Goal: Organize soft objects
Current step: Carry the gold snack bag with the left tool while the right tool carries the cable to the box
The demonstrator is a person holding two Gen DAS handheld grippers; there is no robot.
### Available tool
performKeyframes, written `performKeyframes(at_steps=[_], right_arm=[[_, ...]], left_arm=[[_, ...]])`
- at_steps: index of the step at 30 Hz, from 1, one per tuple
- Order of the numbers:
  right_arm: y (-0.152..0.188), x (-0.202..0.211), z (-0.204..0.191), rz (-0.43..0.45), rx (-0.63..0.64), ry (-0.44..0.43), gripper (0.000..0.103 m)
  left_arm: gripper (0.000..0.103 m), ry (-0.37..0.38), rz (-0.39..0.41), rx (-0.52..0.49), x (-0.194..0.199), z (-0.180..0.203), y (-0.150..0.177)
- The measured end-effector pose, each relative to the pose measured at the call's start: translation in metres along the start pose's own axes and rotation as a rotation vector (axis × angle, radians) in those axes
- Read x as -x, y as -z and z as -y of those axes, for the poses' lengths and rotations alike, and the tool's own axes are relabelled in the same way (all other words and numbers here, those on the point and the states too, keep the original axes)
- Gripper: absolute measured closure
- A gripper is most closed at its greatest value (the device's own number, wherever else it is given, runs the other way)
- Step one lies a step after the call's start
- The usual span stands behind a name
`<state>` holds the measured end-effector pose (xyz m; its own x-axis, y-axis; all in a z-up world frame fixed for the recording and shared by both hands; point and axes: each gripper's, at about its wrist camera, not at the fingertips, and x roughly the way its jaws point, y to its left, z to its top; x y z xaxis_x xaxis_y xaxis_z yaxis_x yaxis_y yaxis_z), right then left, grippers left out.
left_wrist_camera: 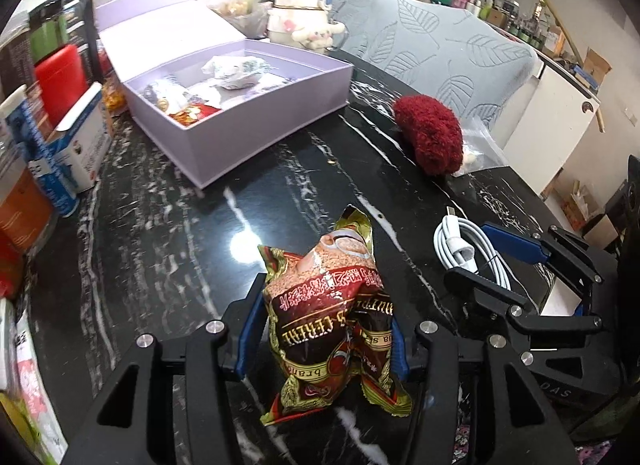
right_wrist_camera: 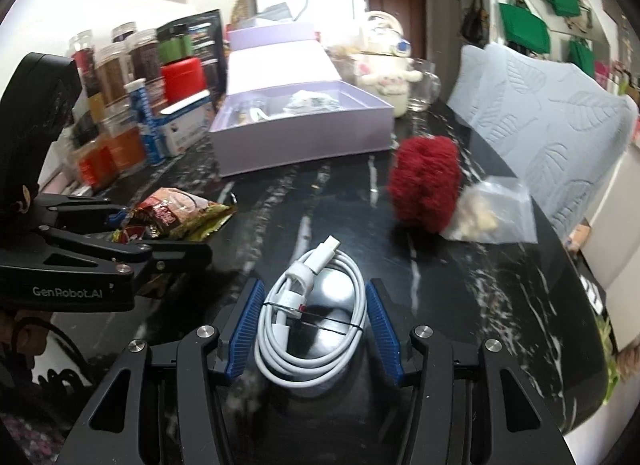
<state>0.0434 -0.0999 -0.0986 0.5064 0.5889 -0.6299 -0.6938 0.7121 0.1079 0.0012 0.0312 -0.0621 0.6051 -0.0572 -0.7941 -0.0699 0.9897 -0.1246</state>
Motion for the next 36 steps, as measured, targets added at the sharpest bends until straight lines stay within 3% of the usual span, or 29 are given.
performKeyframes(at_steps=[18,27,36], right_arm=[[-0.031,-0.008,-0.050,0.045,0.131,-0.181,0.051],[-0.055,-0.010,-0.068,0.095,0.204,-0.225,0.051],[-0.087,-0.009,-0.073,0.154,0.261,-0.224,0.051]], left_arm=[[0.052,-0.110,0.092,0.129,0.043,-0.049,0.007],[0.052,-0.152,0.136,0.152,0.056,-0.067,-0.003],[0.052,-0.178,0.223,0.142,0.072,-0.079,-0.033]])
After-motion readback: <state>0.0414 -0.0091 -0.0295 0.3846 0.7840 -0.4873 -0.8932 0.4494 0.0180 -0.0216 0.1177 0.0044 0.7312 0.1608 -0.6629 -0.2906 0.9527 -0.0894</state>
